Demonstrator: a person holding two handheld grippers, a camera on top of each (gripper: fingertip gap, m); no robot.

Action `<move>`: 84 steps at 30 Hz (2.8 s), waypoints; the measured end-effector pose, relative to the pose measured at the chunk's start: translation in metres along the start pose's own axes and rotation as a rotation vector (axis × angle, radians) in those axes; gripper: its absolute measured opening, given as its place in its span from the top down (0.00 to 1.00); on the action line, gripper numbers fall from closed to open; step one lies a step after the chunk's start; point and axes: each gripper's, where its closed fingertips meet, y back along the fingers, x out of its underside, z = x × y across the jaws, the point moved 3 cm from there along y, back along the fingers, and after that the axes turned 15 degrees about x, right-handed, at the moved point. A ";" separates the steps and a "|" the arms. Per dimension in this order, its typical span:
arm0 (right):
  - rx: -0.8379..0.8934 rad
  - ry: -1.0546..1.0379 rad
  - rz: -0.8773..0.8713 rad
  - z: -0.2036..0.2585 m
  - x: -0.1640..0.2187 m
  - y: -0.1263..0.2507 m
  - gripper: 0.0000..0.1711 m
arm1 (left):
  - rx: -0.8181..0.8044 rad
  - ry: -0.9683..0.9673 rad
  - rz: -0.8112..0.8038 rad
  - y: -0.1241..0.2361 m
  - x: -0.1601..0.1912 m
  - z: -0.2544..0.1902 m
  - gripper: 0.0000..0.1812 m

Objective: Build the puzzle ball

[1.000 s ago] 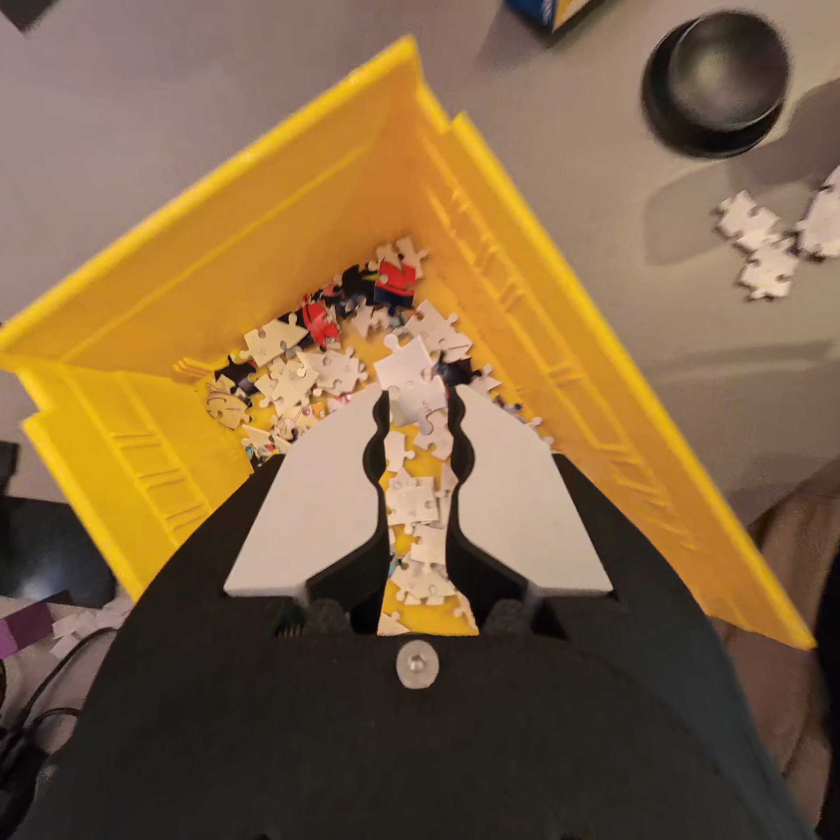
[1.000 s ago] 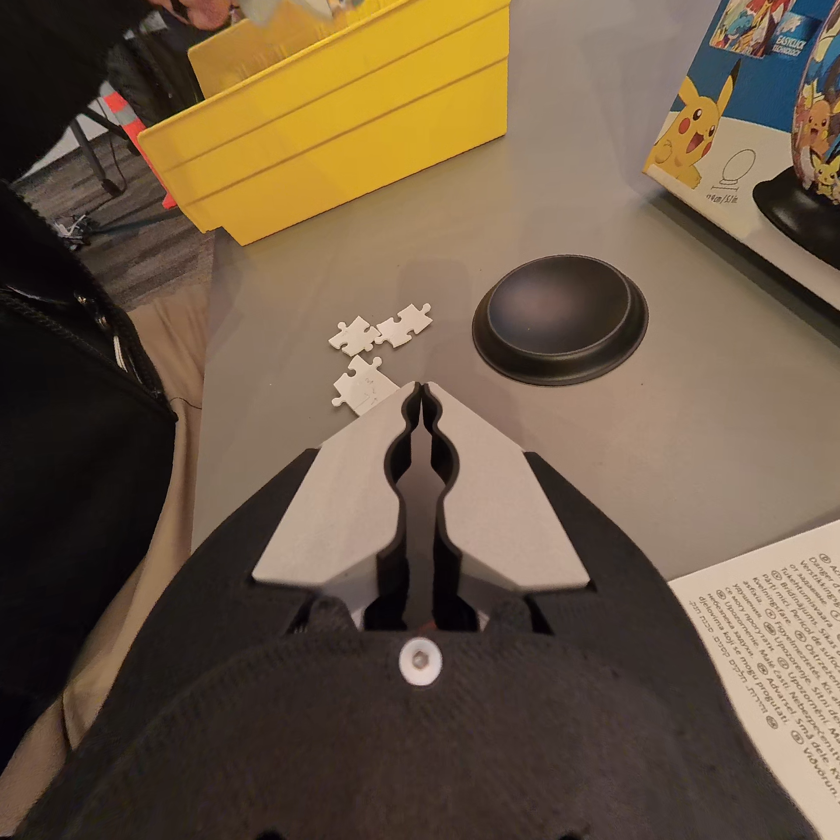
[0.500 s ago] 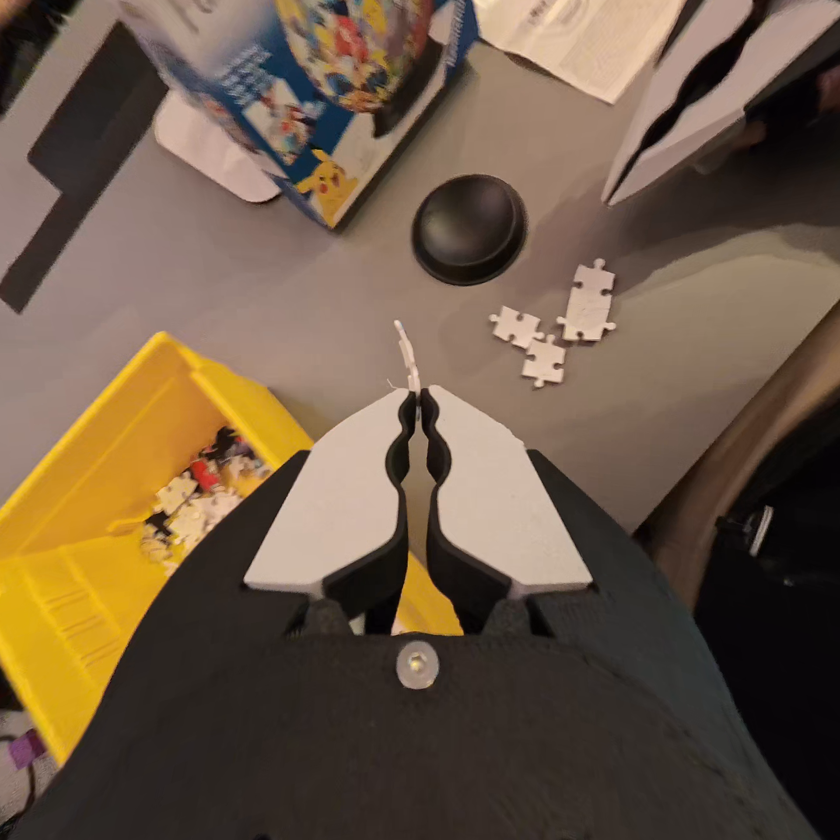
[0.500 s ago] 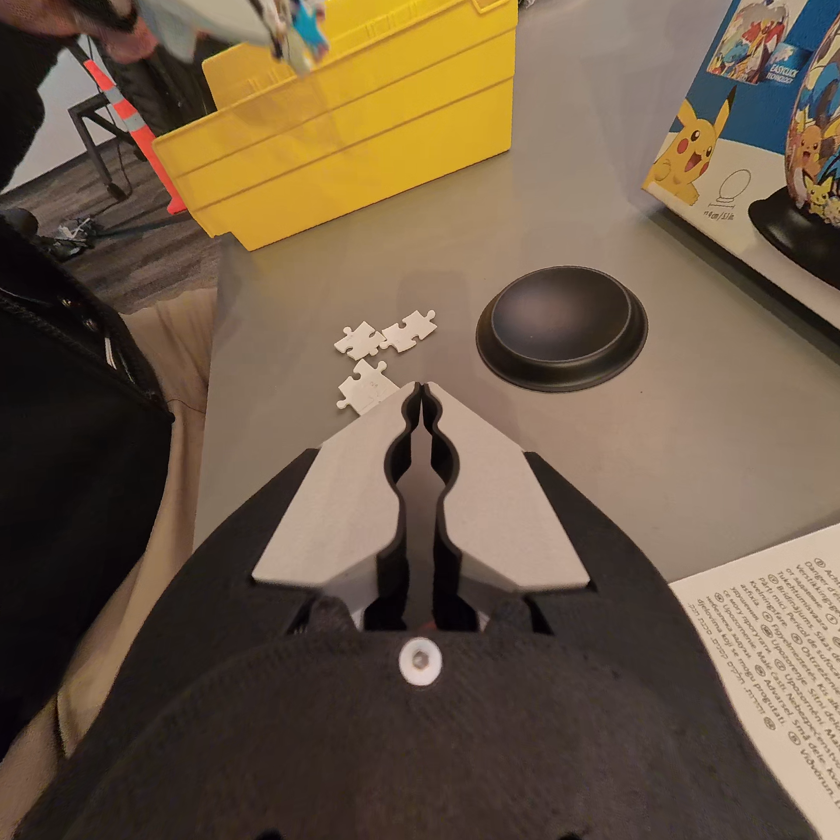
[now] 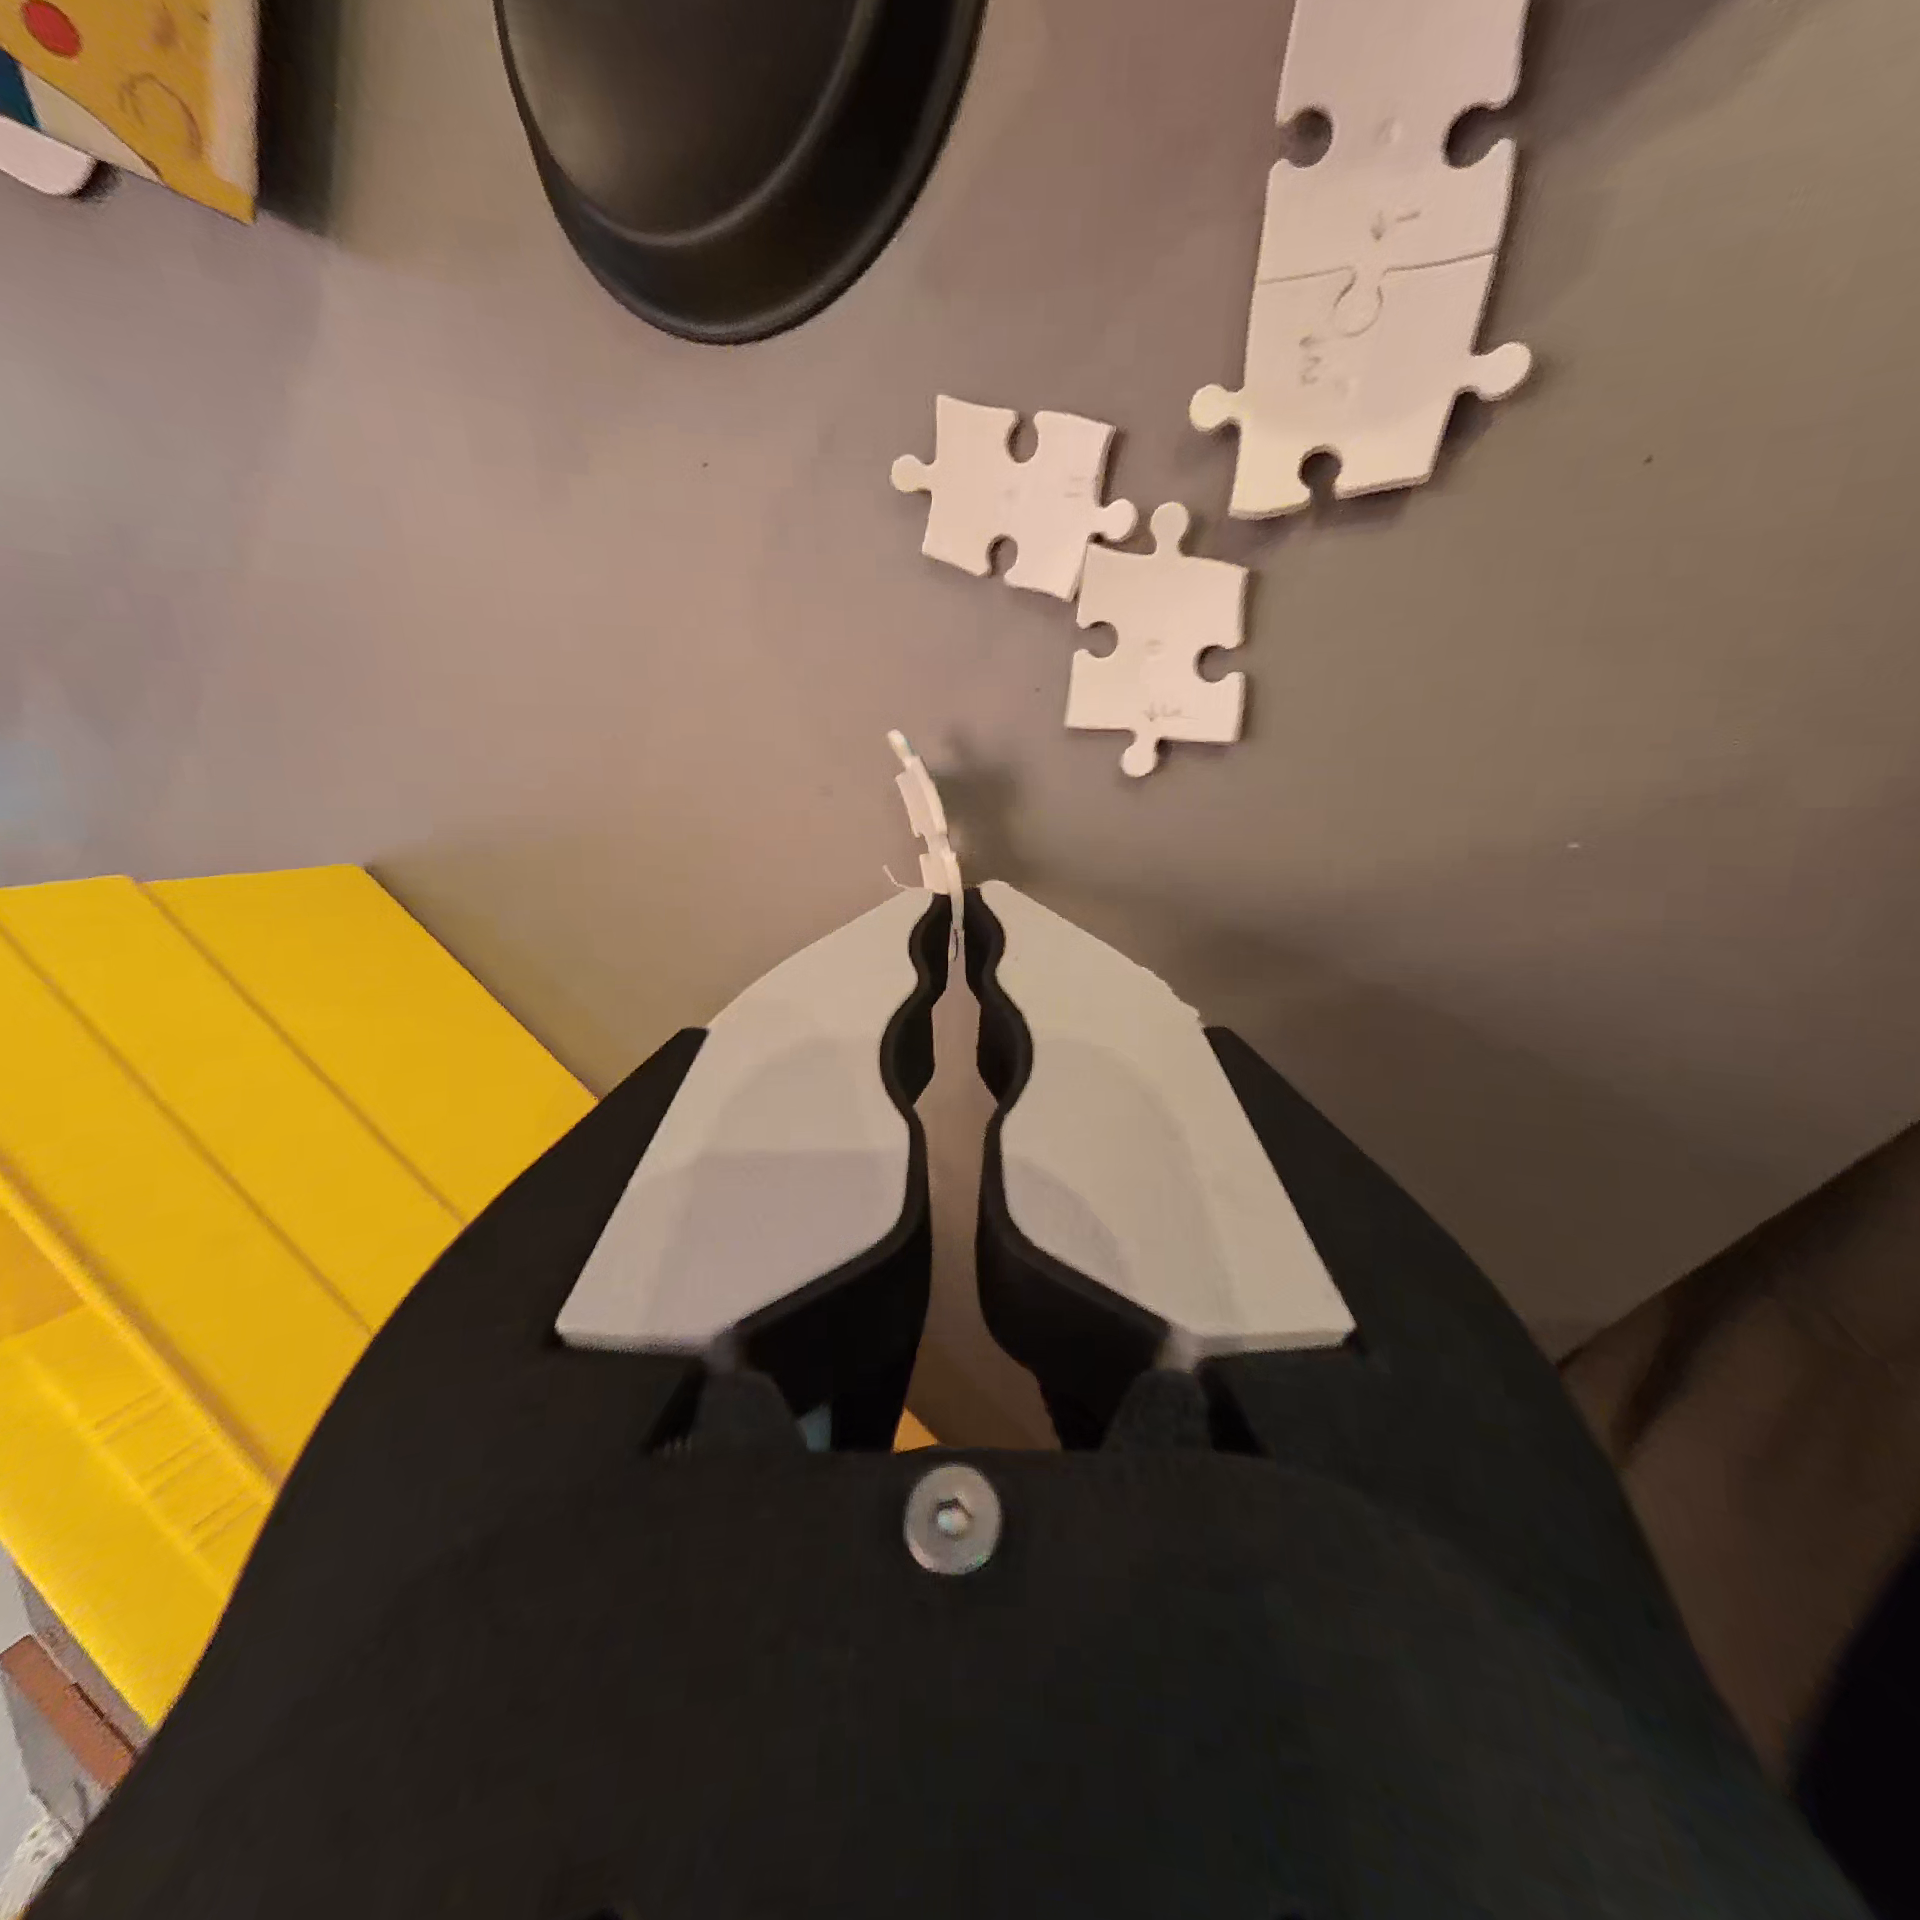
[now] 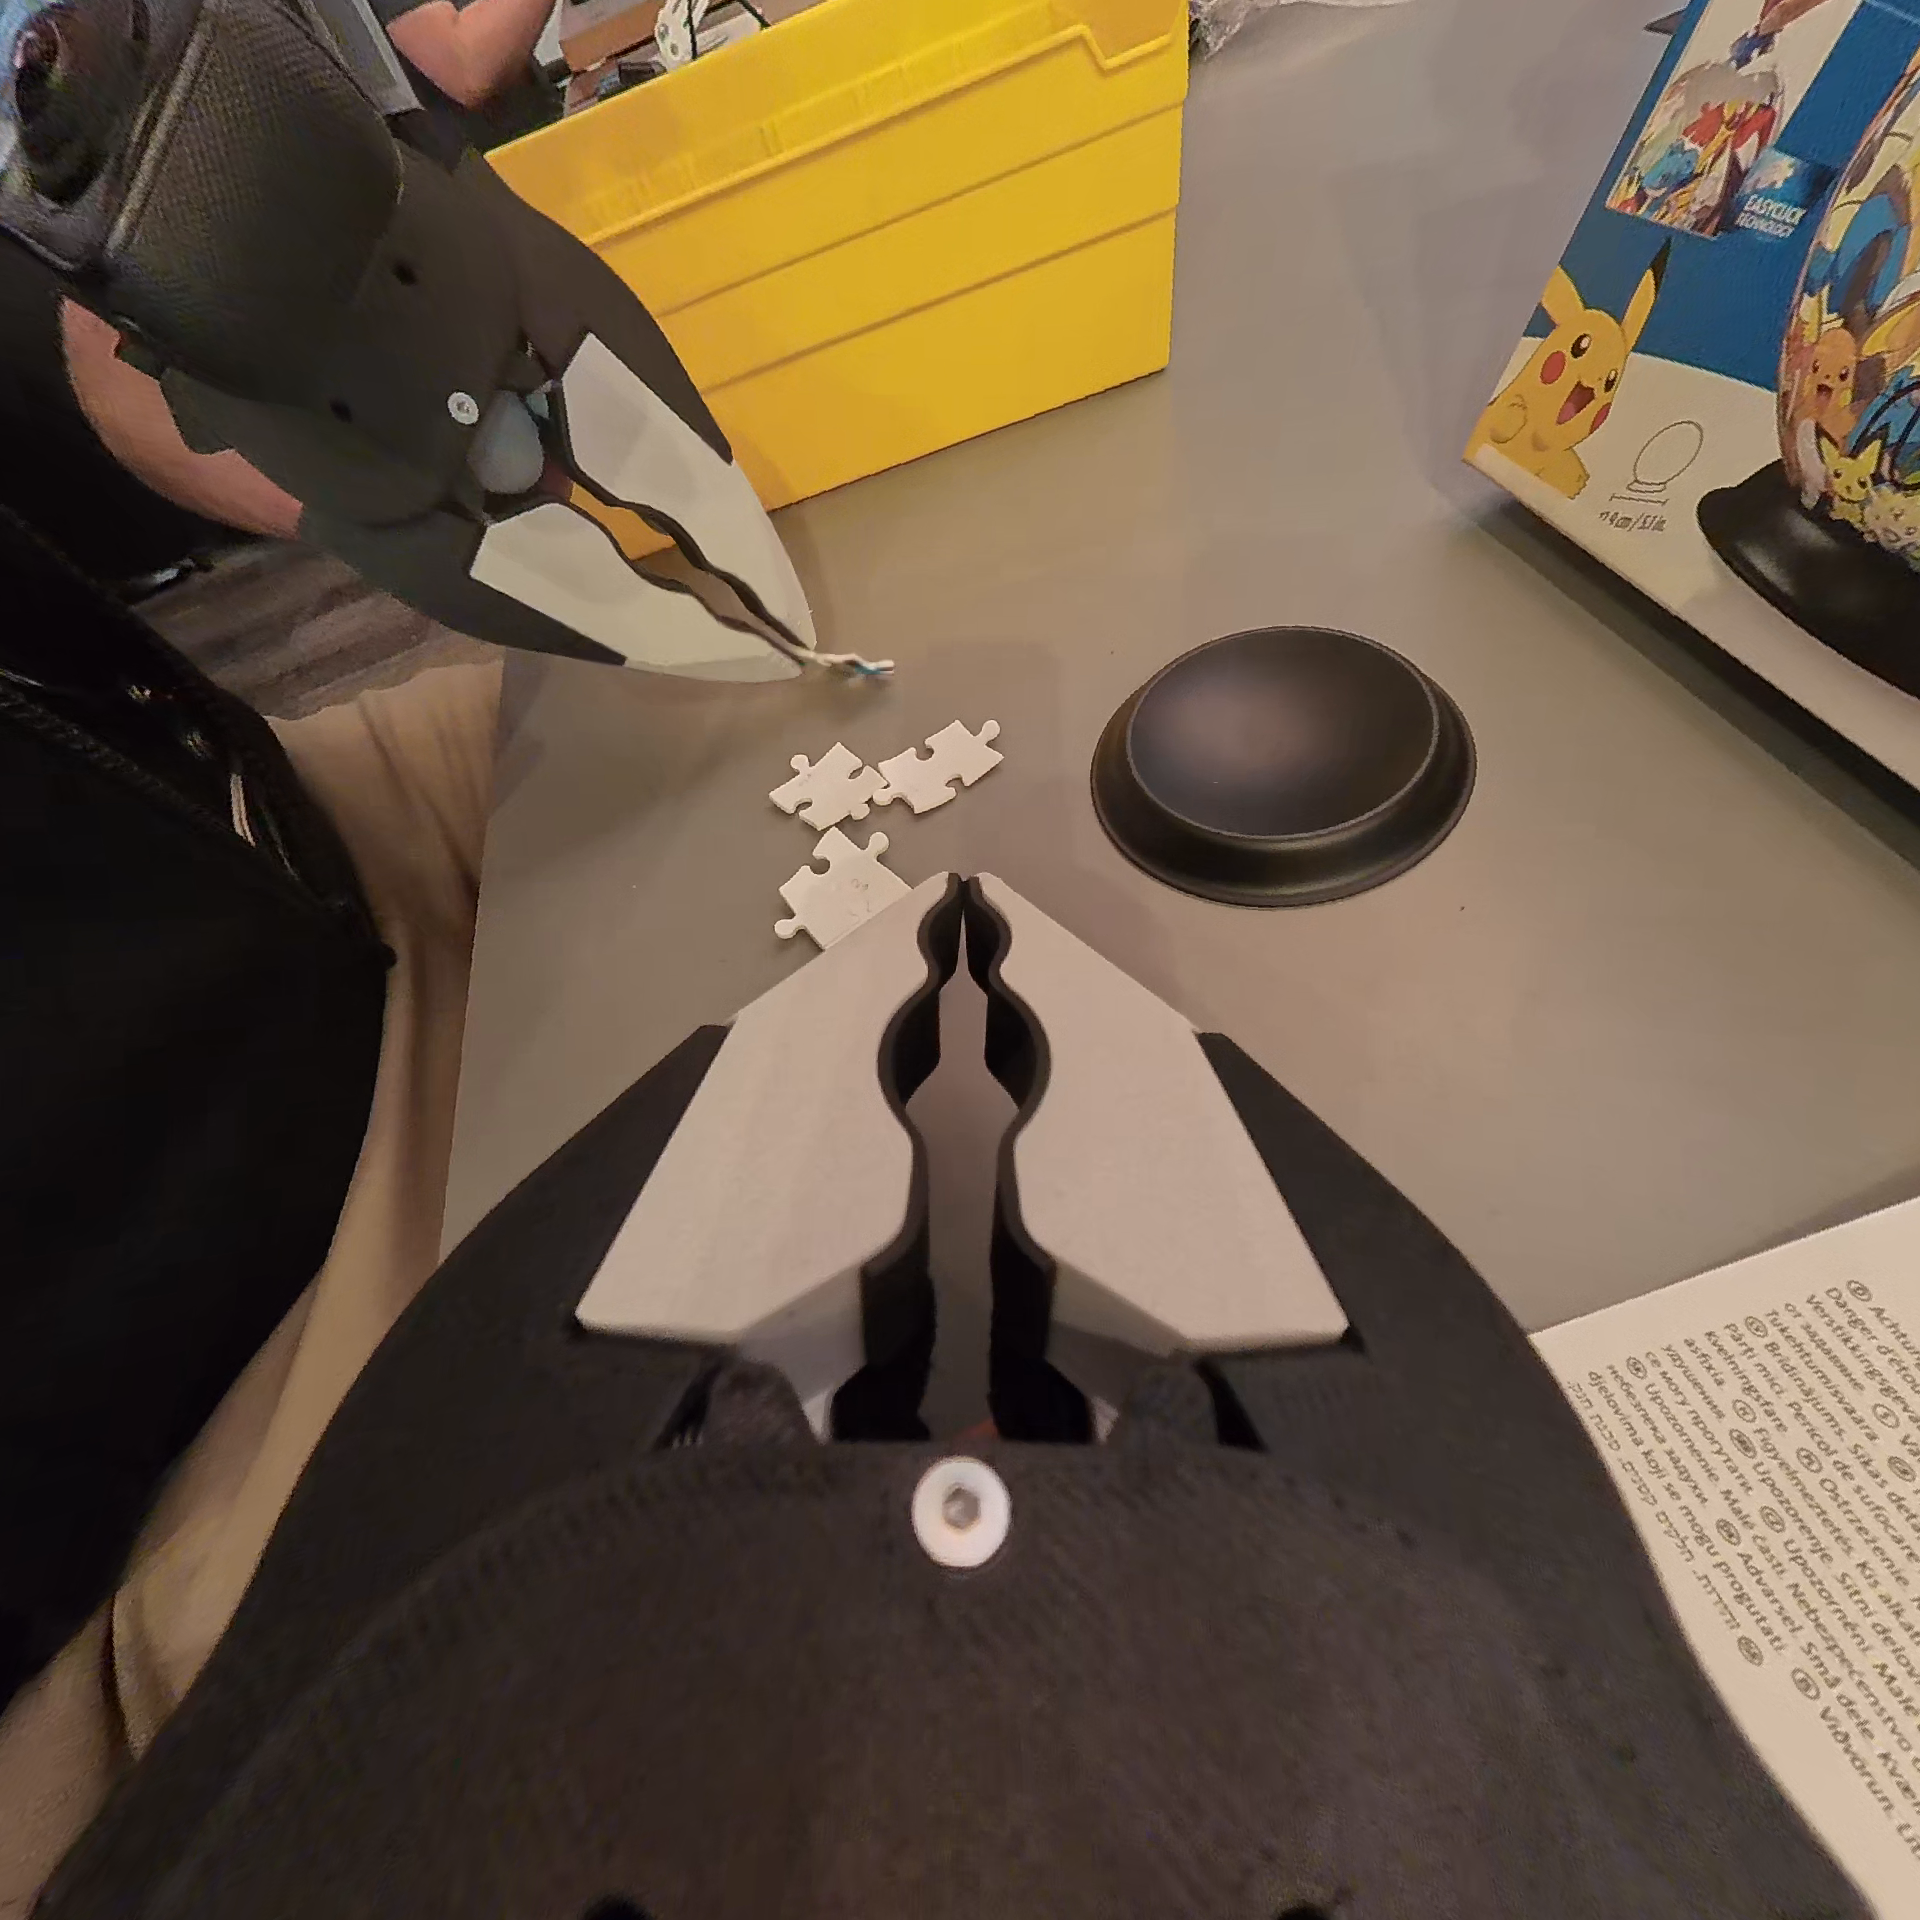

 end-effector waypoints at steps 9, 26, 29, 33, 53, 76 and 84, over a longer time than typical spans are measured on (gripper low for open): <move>0.001 -0.001 0.009 0.000 0.001 -0.001 1.00 | 0.248 0.141 -0.274 0.045 -0.019 -0.022 0.92; 0.008 0.002 0.020 -0.001 0.002 -0.002 1.00 | -0.016 0.515 -0.383 0.045 0.107 0.199 0.82; 0.008 0.001 0.022 -0.001 0.002 -0.002 1.00 | 0.019 0.563 -0.308 0.012 0.113 0.208 0.82; 0.006 -0.003 0.022 -0.001 0.002 -0.002 1.00 | 0.040 0.569 -0.229 -0.012 0.117 0.209 0.80; -0.001 -0.012 0.009 -0.002 0.000 -0.001 1.00 | 0.323 0.845 -0.605 0.029 0.129 0.199 0.98; -0.001 -0.012 0.014 -0.001 0.001 -0.001 1.00 | 0.201 0.767 -0.247 0.033 0.180 0.142 0.84; -0.003 -0.013 0.019 -0.001 0.001 -0.002 1.00 | 0.136 0.616 -0.334 0.034 0.134 0.176 0.82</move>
